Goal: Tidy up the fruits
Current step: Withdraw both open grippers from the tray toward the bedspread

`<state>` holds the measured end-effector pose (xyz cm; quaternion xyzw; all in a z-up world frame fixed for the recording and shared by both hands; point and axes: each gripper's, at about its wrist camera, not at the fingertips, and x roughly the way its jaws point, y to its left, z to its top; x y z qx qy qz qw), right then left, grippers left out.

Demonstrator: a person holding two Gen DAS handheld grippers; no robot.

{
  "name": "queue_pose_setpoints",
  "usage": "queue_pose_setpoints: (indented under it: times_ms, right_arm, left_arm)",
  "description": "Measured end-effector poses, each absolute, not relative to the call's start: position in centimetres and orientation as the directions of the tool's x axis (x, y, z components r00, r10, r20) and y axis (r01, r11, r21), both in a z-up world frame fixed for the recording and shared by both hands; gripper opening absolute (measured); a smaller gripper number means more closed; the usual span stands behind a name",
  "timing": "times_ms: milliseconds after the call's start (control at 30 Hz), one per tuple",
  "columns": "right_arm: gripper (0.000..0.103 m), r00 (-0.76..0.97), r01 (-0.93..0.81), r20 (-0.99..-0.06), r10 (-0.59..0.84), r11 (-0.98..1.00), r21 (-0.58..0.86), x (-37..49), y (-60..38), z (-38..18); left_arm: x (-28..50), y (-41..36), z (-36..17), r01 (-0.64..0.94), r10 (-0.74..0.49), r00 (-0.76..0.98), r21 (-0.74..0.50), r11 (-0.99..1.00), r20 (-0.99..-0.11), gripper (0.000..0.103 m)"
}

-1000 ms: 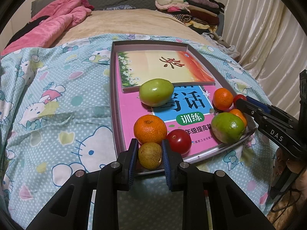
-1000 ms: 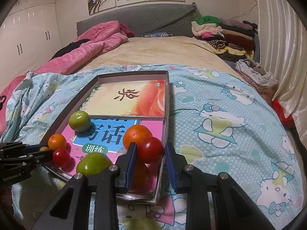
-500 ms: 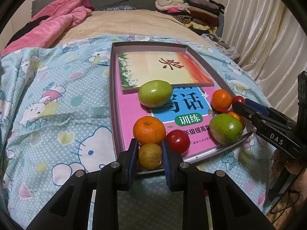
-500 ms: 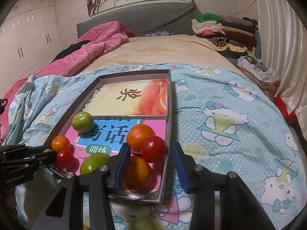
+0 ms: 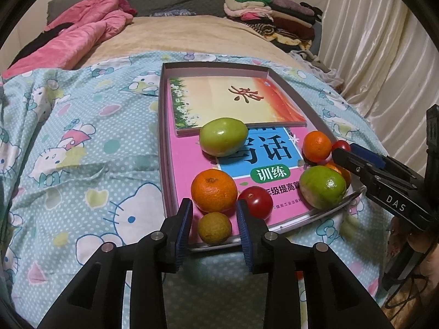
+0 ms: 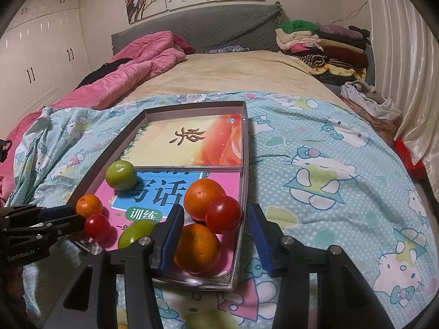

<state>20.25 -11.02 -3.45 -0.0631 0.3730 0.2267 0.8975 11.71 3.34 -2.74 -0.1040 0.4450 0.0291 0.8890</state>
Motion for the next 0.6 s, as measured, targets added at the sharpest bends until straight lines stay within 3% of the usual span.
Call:
queue_pose_setpoints:
  times_ms: [600]
  right_arm:
    - [0.061, 0.626, -0.448, -0.685, 0.373, 0.891, 0.075, 20.12, -11.21, -2.89]
  left_arm:
    - [11.42, 3.37, -2.14, -0.138, -0.052, 0.624, -0.176, 0.975, -0.779, 0.051]
